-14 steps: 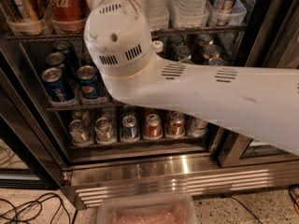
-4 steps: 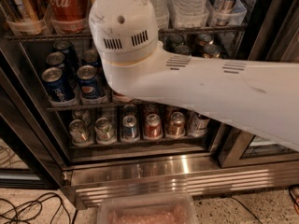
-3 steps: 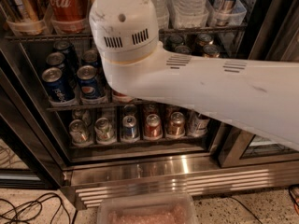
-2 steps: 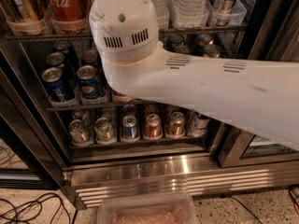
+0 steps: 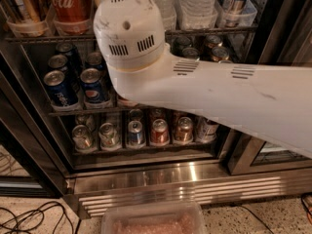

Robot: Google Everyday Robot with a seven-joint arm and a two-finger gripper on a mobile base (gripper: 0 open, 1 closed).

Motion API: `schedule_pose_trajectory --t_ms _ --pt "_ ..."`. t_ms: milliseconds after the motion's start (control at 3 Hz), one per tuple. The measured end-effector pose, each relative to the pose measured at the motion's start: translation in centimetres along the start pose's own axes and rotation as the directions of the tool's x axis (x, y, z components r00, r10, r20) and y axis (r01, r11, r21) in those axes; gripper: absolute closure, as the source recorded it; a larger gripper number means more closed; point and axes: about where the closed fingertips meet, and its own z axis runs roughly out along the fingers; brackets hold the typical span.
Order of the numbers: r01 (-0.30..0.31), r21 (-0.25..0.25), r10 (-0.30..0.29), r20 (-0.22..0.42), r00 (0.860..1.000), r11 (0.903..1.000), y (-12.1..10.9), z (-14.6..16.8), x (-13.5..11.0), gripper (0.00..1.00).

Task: Pick green can from top shelf of fridge

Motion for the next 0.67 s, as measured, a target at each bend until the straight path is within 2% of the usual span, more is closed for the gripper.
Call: schedule_pose_trajectory --t_ms 667 --pt "-0.001 0.011 0.001 -0.022 1.000 0.9999 -0.12 0.50 0.17 1.00"
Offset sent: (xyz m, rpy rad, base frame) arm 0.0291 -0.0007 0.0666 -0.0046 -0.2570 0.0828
